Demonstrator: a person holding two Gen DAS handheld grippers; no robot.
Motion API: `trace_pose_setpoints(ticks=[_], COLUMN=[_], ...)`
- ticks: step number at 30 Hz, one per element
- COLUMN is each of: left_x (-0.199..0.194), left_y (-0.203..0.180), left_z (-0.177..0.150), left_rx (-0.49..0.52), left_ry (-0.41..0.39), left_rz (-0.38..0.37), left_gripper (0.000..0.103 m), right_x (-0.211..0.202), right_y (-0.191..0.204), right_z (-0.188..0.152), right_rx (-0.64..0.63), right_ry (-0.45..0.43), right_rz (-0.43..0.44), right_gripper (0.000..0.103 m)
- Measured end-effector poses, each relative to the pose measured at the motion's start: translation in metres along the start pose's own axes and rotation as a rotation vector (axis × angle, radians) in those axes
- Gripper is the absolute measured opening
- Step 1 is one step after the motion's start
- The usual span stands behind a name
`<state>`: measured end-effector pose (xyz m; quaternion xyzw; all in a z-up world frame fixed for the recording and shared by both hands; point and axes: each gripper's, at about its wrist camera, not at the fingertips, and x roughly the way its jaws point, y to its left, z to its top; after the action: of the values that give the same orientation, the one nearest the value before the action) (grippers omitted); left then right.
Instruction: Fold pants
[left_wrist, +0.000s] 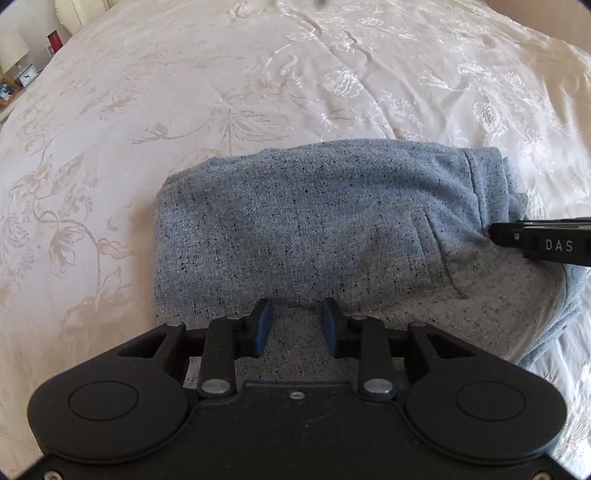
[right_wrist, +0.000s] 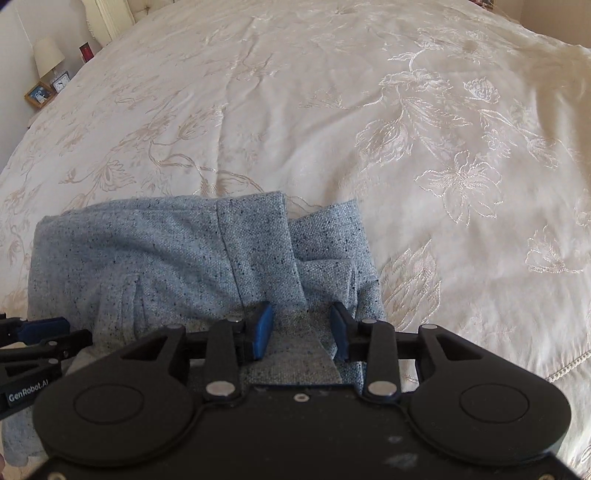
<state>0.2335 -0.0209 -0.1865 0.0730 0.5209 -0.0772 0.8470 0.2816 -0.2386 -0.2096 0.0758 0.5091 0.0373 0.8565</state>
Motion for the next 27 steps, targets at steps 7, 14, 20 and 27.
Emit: trace_pose_setpoints(ticks=[7,14,20,27], left_x=[-0.033,-0.041,-0.038,-0.04], left_y=[0.036,0.047,0.025,0.021], left_z=[-0.011,-0.034,-0.058,-0.065], left_rx=[-0.138,-0.188,-0.098,-0.068], left_ry=[-0.014,0.029,0.074,0.078], left_rz=[0.05,0.062,0.079,0.093], left_gripper=[0.04,0.04,0.041,0.04], right_x=[0.002,-0.034,-0.062,-0.055], right_y=[-0.02,-0.032,-0.027,-0.028], right_z=[0.014,0.006,-0.021,-0.034], right_rx=[0.035,0.086,0.081,0.065], right_ry=[0.028,0.007,-0.033,-0.024], right_rz=[0.085,0.102,0.105,0.1], right_gripper=[0.038,0.041,0.042,0.044])
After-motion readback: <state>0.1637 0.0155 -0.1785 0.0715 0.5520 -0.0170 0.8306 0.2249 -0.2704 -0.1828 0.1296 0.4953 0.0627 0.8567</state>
